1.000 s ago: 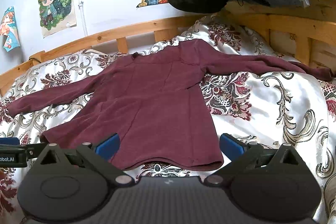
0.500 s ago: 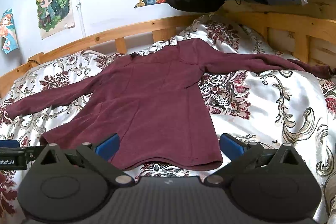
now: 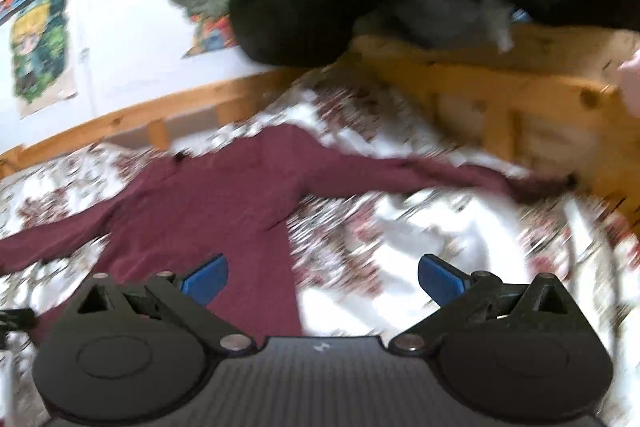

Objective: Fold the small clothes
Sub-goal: 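Reach the right gripper to the sleeve cuff and close on it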

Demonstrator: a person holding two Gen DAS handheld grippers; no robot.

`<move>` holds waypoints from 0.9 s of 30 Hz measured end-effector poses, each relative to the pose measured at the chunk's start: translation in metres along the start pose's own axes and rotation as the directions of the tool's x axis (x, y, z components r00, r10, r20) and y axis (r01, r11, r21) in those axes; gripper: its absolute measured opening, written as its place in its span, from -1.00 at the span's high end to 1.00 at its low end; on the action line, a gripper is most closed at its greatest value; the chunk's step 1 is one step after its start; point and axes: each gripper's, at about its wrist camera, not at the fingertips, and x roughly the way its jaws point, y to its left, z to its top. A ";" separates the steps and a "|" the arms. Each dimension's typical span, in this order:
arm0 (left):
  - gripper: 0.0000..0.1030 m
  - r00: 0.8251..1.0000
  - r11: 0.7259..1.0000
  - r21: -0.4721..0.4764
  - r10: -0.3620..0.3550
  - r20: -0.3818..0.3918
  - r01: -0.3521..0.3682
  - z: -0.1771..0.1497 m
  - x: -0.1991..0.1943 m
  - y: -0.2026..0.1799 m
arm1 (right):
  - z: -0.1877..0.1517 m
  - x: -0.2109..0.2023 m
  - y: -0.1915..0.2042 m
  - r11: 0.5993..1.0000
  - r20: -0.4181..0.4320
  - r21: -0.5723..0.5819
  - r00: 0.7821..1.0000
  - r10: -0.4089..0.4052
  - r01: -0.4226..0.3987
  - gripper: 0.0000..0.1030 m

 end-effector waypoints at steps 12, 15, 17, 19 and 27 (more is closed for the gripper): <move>-0.99 0.991 0.990 -0.098 -0.109 -0.073 0.102 0.030 0.032 -0.036 | 0.036 0.065 -0.091 0.928 -0.031 -0.195 0.944 -0.329 0.317 -0.88; -0.99 0.989 0.992 -0.051 -0.124 -0.085 0.120 0.021 0.042 -0.047 | 0.038 0.088 -0.098 0.880 -0.030 -0.293 0.917 -0.398 0.373 -0.75; -0.99 0.987 0.990 -0.040 -0.135 -0.089 0.132 0.016 0.047 -0.052 | 0.038 0.107 -0.104 0.854 -0.073 -0.375 0.906 -0.416 0.362 -0.65; -0.99 0.982 0.987 -0.043 -0.161 -0.097 0.158 0.013 0.052 -0.053 | 0.038 0.123 -0.113 0.841 -0.116 -0.423 0.900 -0.419 0.337 -0.63; -0.99 0.974 0.980 -0.048 -0.197 -0.107 0.193 0.006 0.063 -0.052 | 0.058 0.136 -0.143 0.890 -0.251 -0.365 0.892 -0.375 0.272 0.82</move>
